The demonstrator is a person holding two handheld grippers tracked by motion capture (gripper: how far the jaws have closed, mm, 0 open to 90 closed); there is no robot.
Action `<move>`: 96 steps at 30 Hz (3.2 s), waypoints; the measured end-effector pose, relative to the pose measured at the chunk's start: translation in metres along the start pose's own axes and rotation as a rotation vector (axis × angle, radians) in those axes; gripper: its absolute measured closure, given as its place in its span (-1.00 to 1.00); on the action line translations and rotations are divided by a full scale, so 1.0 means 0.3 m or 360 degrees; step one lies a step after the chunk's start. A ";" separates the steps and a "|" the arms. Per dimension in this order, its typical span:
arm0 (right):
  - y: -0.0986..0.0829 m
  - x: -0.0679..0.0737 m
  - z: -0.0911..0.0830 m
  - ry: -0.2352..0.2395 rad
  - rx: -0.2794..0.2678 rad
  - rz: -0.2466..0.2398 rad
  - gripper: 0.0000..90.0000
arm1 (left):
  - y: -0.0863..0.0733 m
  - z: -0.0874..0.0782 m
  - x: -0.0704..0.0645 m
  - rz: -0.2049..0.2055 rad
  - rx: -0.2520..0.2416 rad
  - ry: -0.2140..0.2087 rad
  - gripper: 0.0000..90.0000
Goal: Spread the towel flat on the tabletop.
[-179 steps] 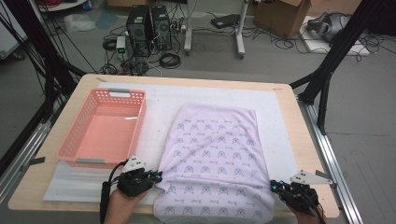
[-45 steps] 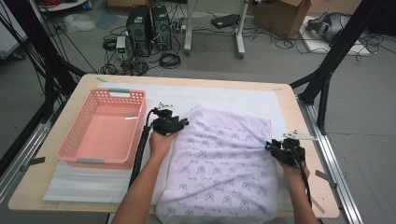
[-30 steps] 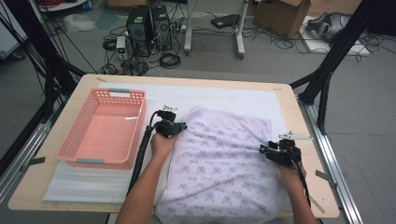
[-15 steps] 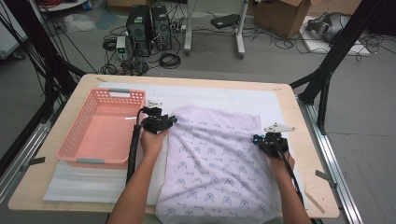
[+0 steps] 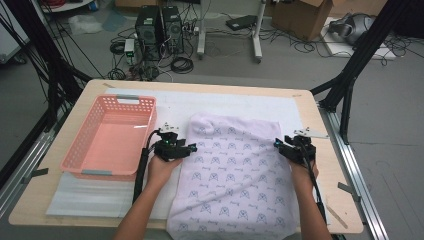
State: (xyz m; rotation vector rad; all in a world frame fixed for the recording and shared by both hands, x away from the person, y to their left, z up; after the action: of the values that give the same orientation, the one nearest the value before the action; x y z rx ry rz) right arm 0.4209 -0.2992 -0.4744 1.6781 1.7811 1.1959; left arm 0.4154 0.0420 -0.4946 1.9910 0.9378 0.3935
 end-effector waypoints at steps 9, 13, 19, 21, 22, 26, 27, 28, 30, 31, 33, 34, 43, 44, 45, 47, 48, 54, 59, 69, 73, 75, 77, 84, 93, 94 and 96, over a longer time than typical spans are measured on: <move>-0.056 -0.005 -0.110 0.0195 0.0024 0.0042 0.14 | -0.027 0.031 -0.071 0.0333 0.0156 0.0152 0.09; -0.075 -0.016 -0.125 0.0214 0.0023 0.0066 0.12 | -0.024 0.032 -0.083 0.0306 0.0124 0.0124 0.74; -0.113 0.031 -0.138 0.0296 0.0079 -0.0039 0.07 | -0.014 0.029 -0.003 0.0118 0.0082 0.0228 0.88; -0.131 0.040 -0.142 0.0289 0.0103 -0.0092 0.06 | -0.005 0.019 0.038 0.0058 0.0051 0.0289 0.89; -0.142 0.041 -0.144 0.0284 0.0122 -0.0108 0.05 | -0.002 0.014 0.054 0.0009 0.0026 0.0296 0.89; -0.188 0.039 -0.150 0.0256 0.0194 -0.0139 0.01 | -0.008 0.014 0.048 0.0041 -0.0009 0.0256 0.79; -0.198 0.039 -0.150 0.0253 0.0198 -0.0150 0.01 | -0.007 0.008 0.042 0.0051 -0.0040 0.0251 0.61; -0.208 0.037 -0.151 0.0239 0.0205 -0.0167 -0.01 | -0.007 -0.001 0.036 0.0048 -0.0070 0.0234 0.37; -0.228 0.037 -0.148 0.0251 0.0229 -0.0191 -0.07 | -0.009 -0.026 0.023 0.0070 -0.0104 0.0203 0.23; -0.240 0.040 -0.146 0.0270 0.0258 -0.0195 -0.13 | -0.011 -0.038 0.018 0.0082 -0.0117 0.0187 0.18; -0.252 0.039 -0.141 0.0259 0.0288 -0.0211 -0.13 | -0.017 -0.061 0.010 0.0080 -0.0123 0.0173 0.14; -0.249 0.039 -0.142 0.0256 0.0277 -0.0216 -0.13 | -0.022 -0.071 0.006 0.0068 -0.0127 0.0156 0.11; -0.250 0.011 -0.149 0.0251 0.0296 -0.0147 -0.35 | -0.097 -0.092 -0.048 0.0086 -0.0005 0.0002 -0.02; -0.249 0.012 -0.147 0.0248 0.0295 -0.0155 -0.32 | -0.099 -0.092 -0.053 0.0093 0.0002 -0.0005 -0.01; -0.249 0.017 -0.146 0.0240 0.0294 -0.0177 -0.10 | -0.102 -0.089 -0.061 0.0112 0.0012 -0.0013 0.09; -0.249 0.031 -0.143 0.0230 0.0275 -0.0272 0.57 | -0.107 -0.087 -0.069 0.0188 0.0041 0.0049 0.66; -0.247 0.042 -0.141 0.0256 0.0279 -0.0263 0.86 | -0.108 -0.087 -0.064 0.0194 0.0056 0.0063 0.91; -0.196 0.006 -0.095 0.0107 0.0226 -0.0231 0.93 | -0.102 -0.091 -0.007 0.0054 0.0042 0.0163 0.96; -0.191 -0.003 -0.101 0.0069 0.0174 -0.0154 0.40 | -0.107 -0.109 -0.022 0.0014 -0.0002 0.0074 0.40; -0.254 -0.007 -0.240 0.0187 0.0197 -0.0146 0.14 | -0.182 -0.204 -0.104 0.0021 0.0020 -0.0071 0.09; -0.296 -0.007 -0.281 0.0212 0.0236 -0.0174 0.19 | -0.198 -0.214 -0.144 0.0081 -0.0002 -0.0084 0.07; -0.321 -0.009 -0.285 0.0223 0.0268 -0.0170 0.24 | -0.202 -0.218 -0.151 0.0057 -0.0001 -0.0079 0.12; -0.337 -0.005 -0.291 0.0225 0.0269 -0.0206 0.42 | -0.207 -0.221 -0.156 0.0085 0.0012 -0.0047 0.21; -0.356 0.020 -0.312 0.0267 0.0305 -0.0234 0.96 | -0.228 -0.241 -0.163 0.0132 0.0056 0.0062 0.94; -0.399 0.021 -0.384 0.0287 0.0344 -0.0254 0.97 | -0.282 -0.316 -0.206 0.0140 0.0050 -0.0008 0.94; -0.406 0.021 -0.393 0.0289 0.0346 -0.0256 0.97 | -0.287 -0.323 -0.211 0.0142 0.0052 -0.0018 0.95; -0.416 0.020 -0.415 0.0305 0.0352 -0.0245 0.97 | -0.298 -0.340 -0.219 0.0145 0.0061 -0.0036 0.95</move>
State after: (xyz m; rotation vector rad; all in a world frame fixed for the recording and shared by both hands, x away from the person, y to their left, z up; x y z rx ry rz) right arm 0.2483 -0.3187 -0.5047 1.5499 2.1866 1.1603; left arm 0.2705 0.0822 -0.5052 2.0746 0.8483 0.4056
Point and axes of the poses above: each handheld gripper's, and its own axes: z roughly forward along the jaws, y roughly out of its top, x roughly to its left, the point moved 9 cm from there along z, roughly forward along the jaws, and after that the axes turned 14 degrees about z, right-handed, at the moved point
